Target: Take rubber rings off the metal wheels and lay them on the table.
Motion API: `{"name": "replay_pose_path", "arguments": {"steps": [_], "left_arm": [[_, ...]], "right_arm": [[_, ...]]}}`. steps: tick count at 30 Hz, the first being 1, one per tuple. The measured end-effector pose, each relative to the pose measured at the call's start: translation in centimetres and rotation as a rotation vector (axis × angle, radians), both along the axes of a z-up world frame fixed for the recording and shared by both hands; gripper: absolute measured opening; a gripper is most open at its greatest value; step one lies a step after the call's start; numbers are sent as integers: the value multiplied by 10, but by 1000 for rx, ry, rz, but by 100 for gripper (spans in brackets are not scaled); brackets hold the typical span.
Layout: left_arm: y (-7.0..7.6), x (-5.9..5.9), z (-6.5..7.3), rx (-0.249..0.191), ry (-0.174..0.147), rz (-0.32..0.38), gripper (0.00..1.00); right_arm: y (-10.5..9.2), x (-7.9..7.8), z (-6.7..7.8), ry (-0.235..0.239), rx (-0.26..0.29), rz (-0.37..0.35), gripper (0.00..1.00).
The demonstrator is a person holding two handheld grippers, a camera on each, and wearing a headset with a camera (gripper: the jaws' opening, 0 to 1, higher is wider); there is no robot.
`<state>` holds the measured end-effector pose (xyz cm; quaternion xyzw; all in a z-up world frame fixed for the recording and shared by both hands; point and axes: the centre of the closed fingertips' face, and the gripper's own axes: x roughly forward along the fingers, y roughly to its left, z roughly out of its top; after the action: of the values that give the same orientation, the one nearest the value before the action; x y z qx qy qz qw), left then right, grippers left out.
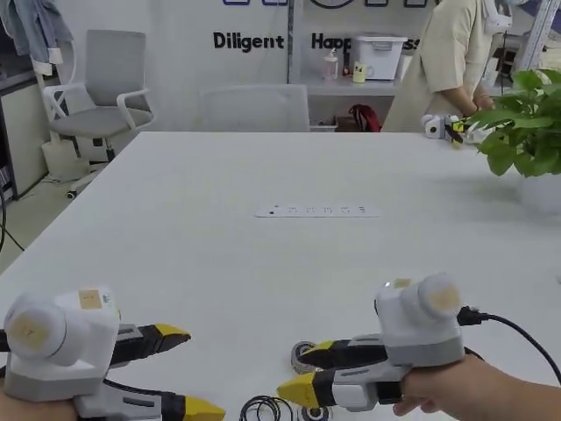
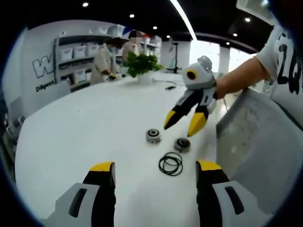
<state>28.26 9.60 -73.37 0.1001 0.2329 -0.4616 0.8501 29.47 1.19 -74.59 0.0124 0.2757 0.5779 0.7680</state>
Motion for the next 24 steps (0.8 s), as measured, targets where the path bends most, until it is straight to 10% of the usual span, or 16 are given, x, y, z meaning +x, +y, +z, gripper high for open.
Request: {"name": "replay_pose_path", "arguments": {"steps": [24], "left_arm": [[-14, -5, -1, 8, -11, -18, 71]], "right_arm": [[-46, -2, -1, -100, -22, -32, 50]]}}
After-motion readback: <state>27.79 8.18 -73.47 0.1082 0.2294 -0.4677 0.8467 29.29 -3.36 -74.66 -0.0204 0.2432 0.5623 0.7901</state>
